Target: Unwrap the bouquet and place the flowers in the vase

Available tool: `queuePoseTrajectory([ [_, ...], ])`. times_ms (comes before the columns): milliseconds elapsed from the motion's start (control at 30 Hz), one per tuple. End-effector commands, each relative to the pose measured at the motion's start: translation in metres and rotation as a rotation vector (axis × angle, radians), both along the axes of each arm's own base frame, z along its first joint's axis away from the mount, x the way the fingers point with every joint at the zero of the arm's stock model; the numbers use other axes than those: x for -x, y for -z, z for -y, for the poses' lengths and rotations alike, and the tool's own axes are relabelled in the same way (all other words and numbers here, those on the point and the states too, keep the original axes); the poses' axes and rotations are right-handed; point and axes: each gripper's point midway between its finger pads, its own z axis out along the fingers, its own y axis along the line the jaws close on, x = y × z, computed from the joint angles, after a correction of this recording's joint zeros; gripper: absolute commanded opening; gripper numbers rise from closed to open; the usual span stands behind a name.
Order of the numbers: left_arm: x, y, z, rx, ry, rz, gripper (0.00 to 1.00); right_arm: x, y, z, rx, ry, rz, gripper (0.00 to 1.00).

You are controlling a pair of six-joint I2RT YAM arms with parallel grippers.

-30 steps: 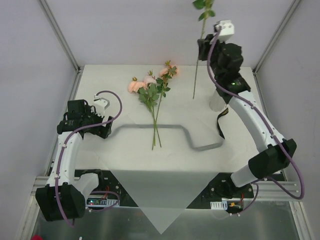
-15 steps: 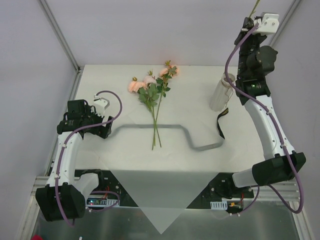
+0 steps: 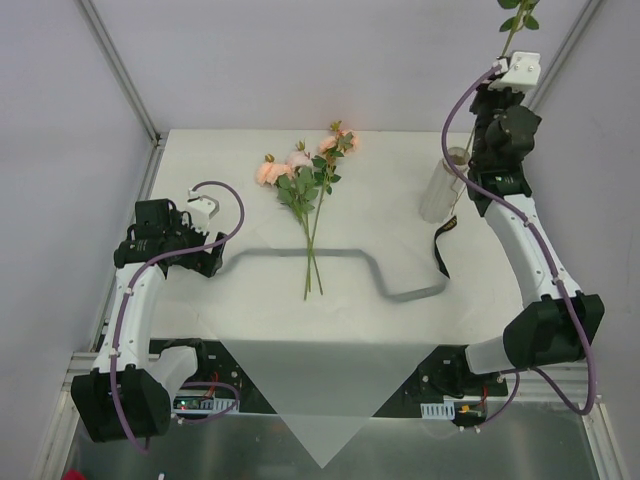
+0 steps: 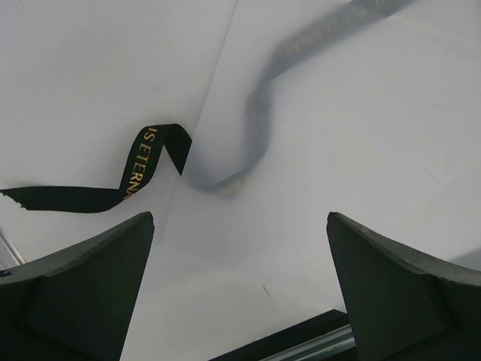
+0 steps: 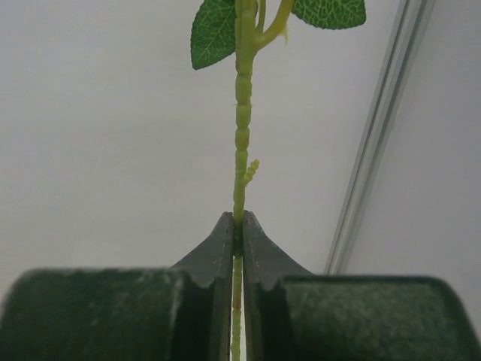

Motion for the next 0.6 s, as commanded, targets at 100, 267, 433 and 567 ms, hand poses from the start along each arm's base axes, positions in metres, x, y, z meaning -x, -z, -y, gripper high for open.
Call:
queuePoseTrajectory([
  [100, -0.008, -0.006, -0.001, -0.014, 0.008, 0.013, 0.99, -0.008, 0.042, 0.001, -0.108, -0.006, -0.044, 0.01],
  [267, -0.009, -0.005, -0.001, -0.013, 0.01, 0.01, 0.99, -0.006, 0.072, -0.003, -0.128, -0.007, -0.155, 0.09],
  [433, -0.009, -0.005, -0.001, -0.007, 0.005, 0.007, 0.99, 0.017, 0.08, -0.012, -0.149, -0.01, -0.208, 0.68],
  [567, -0.009, -0.003, -0.001, -0.01, 0.004, 0.001, 0.99, 0.036, 0.082, -0.026, -0.197, -0.075, -0.21, 0.73],
])
